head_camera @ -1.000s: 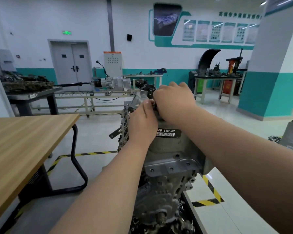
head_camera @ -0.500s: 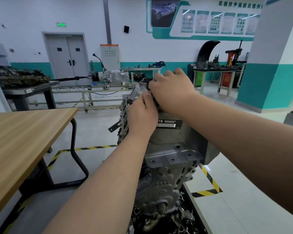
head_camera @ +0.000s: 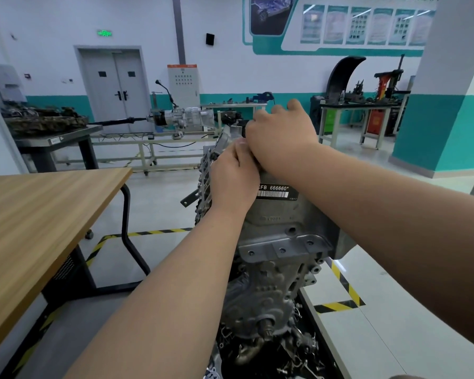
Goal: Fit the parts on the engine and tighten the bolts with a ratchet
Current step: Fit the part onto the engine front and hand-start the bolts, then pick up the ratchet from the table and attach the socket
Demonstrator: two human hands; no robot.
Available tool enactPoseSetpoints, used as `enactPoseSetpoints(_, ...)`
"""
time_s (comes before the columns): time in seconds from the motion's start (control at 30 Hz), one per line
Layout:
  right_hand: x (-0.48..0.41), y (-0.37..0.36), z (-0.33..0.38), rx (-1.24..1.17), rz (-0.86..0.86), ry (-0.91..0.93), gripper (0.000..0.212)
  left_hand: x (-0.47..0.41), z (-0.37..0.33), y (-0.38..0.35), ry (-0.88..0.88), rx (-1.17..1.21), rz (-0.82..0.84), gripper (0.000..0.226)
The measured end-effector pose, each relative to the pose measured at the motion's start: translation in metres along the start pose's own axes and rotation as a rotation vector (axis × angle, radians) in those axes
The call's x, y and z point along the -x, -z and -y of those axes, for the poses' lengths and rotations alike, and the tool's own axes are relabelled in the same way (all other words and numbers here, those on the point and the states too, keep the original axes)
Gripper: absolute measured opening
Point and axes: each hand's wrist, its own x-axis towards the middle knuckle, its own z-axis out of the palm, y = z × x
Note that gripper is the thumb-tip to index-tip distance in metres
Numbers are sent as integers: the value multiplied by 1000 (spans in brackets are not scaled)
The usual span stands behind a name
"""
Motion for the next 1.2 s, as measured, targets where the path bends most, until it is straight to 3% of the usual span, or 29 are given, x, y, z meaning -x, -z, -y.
enactPoseSetpoints(0.17, 9, -5, 1, -21, -35, -3, 25, 0, -1, 2, -12, -20, -7, 42)
enactPoseSetpoints(0.3, 15, 6, 0, -94, 31, -94, 29, 7, -7, 13, -89, -127, 60, 44)
enactPoseSetpoints(0.4, 27, 21, 17, -328, -61, -218, 38, 15, 1, 44, -160, -388, 175, 39)
enactPoseSetpoints(0.5, 44, 49, 85, -594, -218, -95, 34, 27, 28, 105, -57, -796, 385, 36)
enactPoseSetpoints(0.6, 51, 75, 185, -869, 1, 118, 31, 53, 55, 200, 112, -1131, 473, 48)
enactPoseSetpoints(0.7, 56, 98, 285, -1134, 233, 285, 30, 88, 70, 314, 446, -1305, 351, 45)
enactPoseSetpoints(0.8, 72, 118, 371, -1231, 331, 445, 40, 130, 74, 415, 694, -1419, 76, 44)
enactPoseSetpoints(0.87, 88, 127, 417, -1222, 356, 576, 58, 160, 74, 465, 781, -1489, -56, 58)
enactPoseSetpoints(0.97, 105, 136, 470, -1138, 380, 750, 94, 199, 79, 514, 929, -1530, -126, 79)
enactPoseSetpoints(1.1, 92, 148, 517, -1108, 390, 859, 129, 215, 90, 540, 1016, -1472, -181, 65)
enactPoseSetpoints(1.2, 65, 151, 539, -1060, 407, 905, 135, 208, 96, 548, 1008, -1423, -136, 52)
